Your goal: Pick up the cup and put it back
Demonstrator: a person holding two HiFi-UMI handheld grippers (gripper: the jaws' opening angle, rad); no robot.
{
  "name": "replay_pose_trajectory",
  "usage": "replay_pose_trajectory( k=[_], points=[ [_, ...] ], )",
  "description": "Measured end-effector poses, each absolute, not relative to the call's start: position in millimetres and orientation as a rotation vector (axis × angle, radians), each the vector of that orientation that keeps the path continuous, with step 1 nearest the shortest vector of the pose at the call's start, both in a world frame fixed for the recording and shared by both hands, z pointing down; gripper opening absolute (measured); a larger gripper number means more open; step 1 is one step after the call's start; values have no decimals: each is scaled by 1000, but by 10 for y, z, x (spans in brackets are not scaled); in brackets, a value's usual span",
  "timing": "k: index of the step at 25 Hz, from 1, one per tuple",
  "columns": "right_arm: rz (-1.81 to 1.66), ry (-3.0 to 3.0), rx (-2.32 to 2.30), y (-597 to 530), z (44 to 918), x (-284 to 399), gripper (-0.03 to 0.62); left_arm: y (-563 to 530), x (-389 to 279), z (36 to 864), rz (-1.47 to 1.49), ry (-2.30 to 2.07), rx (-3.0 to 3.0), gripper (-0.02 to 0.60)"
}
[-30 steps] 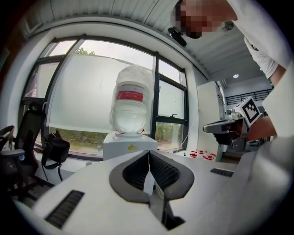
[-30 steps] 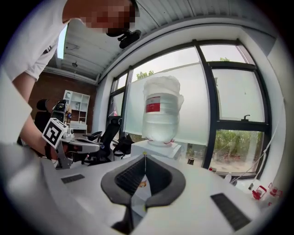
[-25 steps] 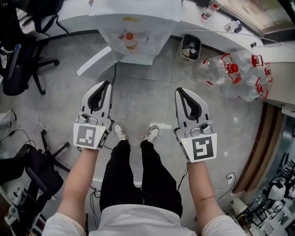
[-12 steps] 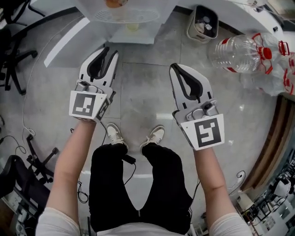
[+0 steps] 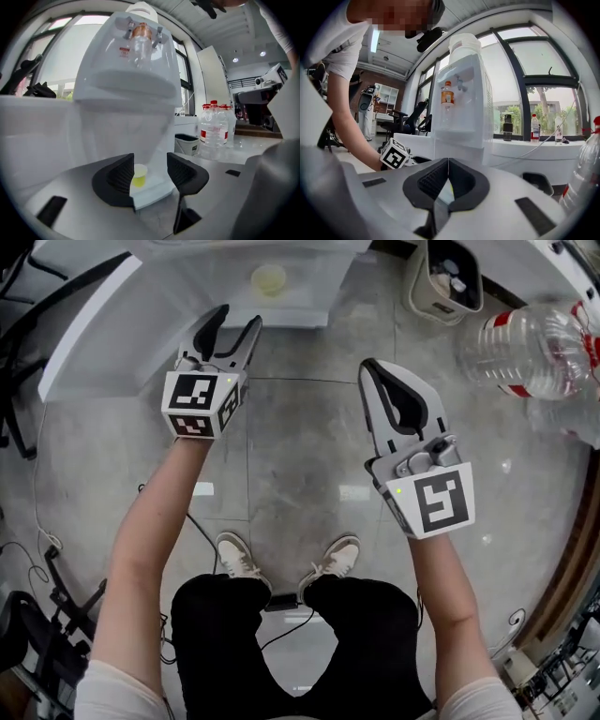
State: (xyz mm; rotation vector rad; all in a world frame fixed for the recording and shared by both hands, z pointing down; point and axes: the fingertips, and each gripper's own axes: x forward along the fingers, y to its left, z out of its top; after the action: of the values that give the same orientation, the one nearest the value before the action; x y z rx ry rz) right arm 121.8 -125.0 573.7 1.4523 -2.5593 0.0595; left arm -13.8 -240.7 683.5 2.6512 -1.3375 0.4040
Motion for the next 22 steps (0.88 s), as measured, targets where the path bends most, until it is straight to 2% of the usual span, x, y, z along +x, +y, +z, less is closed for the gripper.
replay_pose_trajectory(
  k=[4, 5, 6, 15, 22],
  points=[
    [26, -2573, 1432, -1333, 6105, 1234, 21, -2774, -89, 7397, 493, -1320, 2639, 278],
    [15, -2583, 1431, -1362, 6175, 1237, 21, -2869, -64, 7537, 522, -1312, 2632, 325],
    [1, -2594, 1428, -1389, 6235, 1234, 20, -2956, -35, 7660, 549, -1305, 2631, 343],
    [-106, -2630, 1422, -1556, 6497, 1248, 20, -3609, 104, 8366, 648, -1265, 2588, 406],
    [-88, -2647, 1405, -1472, 6612, 1244, 20, -3763, 307, 8393, 623, -1192, 2652, 411]
  ],
)
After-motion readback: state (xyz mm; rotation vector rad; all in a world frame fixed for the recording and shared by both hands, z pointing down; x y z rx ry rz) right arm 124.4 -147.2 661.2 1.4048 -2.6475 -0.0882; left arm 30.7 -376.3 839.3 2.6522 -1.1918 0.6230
